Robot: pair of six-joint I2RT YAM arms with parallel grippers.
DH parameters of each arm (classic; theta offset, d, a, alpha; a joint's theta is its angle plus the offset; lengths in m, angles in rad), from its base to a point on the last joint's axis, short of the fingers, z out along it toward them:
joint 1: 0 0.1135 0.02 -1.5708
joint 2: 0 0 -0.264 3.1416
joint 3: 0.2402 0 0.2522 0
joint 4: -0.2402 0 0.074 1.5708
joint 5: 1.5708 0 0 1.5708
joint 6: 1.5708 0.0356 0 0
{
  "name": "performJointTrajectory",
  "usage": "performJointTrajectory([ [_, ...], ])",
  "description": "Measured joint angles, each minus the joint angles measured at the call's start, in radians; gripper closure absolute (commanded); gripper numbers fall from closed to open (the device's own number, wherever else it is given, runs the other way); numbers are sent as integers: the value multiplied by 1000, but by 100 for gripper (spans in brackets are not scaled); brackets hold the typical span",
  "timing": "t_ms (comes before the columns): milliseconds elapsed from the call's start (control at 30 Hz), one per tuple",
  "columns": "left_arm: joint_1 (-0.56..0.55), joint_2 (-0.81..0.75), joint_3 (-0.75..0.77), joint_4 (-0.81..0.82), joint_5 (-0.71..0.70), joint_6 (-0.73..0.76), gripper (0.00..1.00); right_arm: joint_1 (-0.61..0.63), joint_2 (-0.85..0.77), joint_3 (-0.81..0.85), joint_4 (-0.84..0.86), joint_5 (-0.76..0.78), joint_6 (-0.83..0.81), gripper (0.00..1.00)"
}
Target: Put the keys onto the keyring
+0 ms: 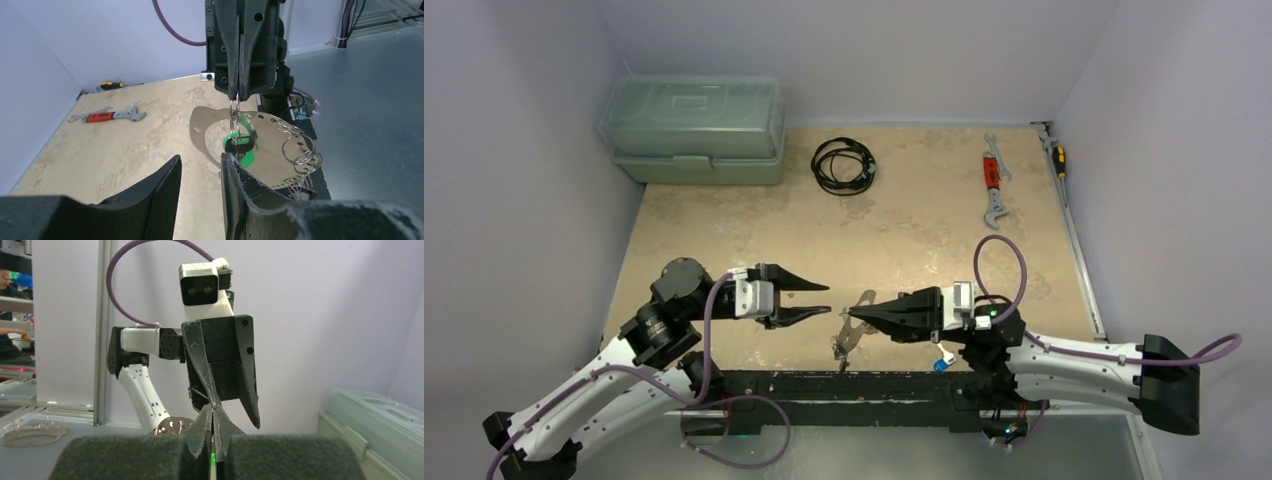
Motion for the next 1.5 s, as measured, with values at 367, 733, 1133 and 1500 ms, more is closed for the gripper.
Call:
performJointTrajectory([
  [367, 5, 68, 0, 14, 109, -34, 71, 0, 79, 50, -50, -64, -10, 100],
  [733, 5, 77, 0, -11, 90, -43, 58, 0, 85, 65, -87, -77, -31, 100],
  [1133, 7, -16, 0, -48, 0, -14, 57, 0, 31, 65, -164, -72, -66, 100],
  [1500, 12, 33, 0, -53, 71, -15, 60, 0, 29, 65, -194, -69, -99, 100],
])
